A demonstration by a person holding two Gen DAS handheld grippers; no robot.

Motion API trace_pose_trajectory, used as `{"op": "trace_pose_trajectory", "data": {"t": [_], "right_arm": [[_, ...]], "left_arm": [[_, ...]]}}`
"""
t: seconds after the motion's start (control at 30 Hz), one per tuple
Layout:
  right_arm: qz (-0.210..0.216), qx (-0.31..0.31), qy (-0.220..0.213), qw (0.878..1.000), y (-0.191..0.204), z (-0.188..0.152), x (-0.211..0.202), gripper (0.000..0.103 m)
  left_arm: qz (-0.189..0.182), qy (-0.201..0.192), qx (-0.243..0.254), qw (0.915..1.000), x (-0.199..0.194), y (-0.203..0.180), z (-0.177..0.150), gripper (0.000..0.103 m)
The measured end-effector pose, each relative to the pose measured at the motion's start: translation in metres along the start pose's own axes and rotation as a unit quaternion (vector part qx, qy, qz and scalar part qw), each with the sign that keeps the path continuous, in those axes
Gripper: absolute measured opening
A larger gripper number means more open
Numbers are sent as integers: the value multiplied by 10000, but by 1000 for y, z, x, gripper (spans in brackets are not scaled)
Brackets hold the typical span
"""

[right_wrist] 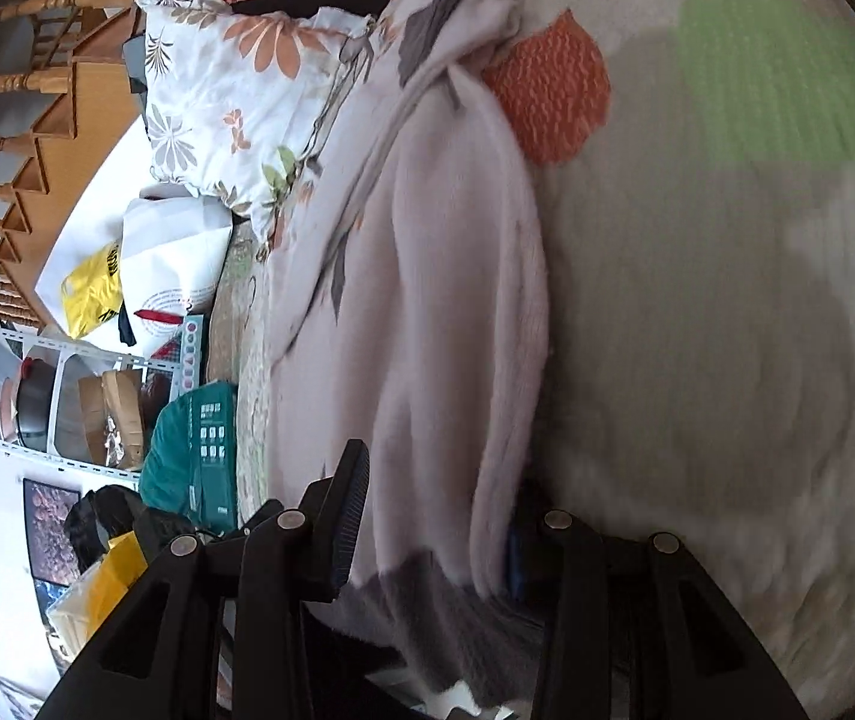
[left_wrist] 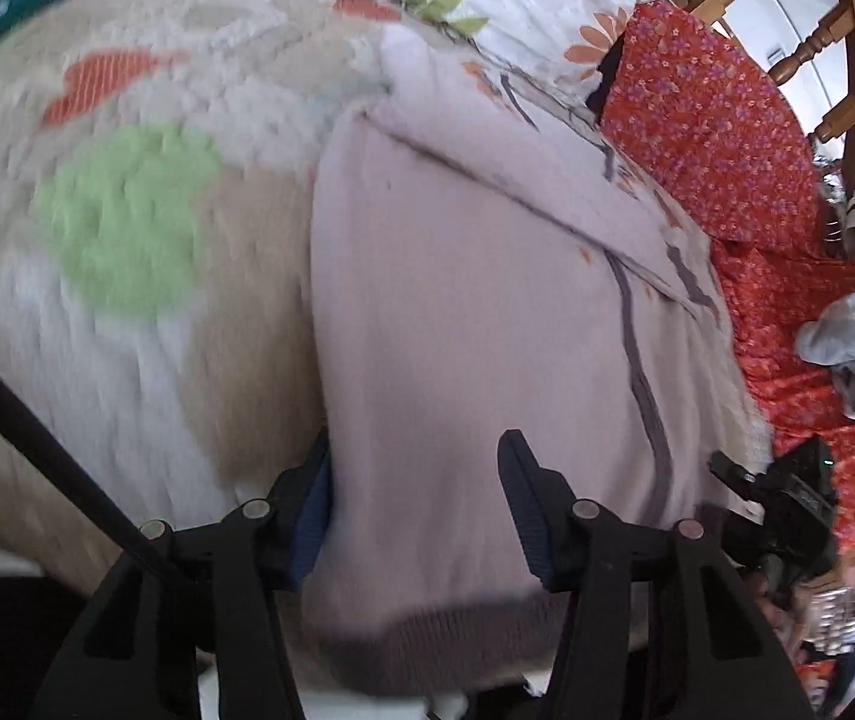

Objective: Fold small clothes

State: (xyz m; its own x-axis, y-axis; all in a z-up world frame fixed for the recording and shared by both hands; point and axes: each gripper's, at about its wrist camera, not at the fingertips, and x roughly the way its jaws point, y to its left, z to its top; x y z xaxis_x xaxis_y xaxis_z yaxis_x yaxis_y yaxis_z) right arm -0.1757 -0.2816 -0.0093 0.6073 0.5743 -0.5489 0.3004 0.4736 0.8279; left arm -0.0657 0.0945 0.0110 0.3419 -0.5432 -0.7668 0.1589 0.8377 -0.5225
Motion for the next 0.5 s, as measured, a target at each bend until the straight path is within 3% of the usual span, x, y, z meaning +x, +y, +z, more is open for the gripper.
{"op": "trace_pose_trajectory", "data": {"t": [0.1,0.27,0.43,0.47,0.5], "right_arm": [[67,70,3,10000,-1,-15,-2,41],[-9,61,-58,10000,-1,-34,-7,41],[-467,-297,-207,9983,10,-53,-12,41],[-521,-339,-234,9978,10,-56,-13,36],[-637,-398,-281,9968,12,-58,-14,19]], "left_arm": [[-104,18,-143,9998,-1,3,-16,52],[145,-95,-60,9998,3,-7,-23,52],[995,-97,718,9924,9,-34,-43,52],[1185,-50,884,9890,11,-39,-44,43],[1328,-28,988,9862,12,-42,-43,23]]}}
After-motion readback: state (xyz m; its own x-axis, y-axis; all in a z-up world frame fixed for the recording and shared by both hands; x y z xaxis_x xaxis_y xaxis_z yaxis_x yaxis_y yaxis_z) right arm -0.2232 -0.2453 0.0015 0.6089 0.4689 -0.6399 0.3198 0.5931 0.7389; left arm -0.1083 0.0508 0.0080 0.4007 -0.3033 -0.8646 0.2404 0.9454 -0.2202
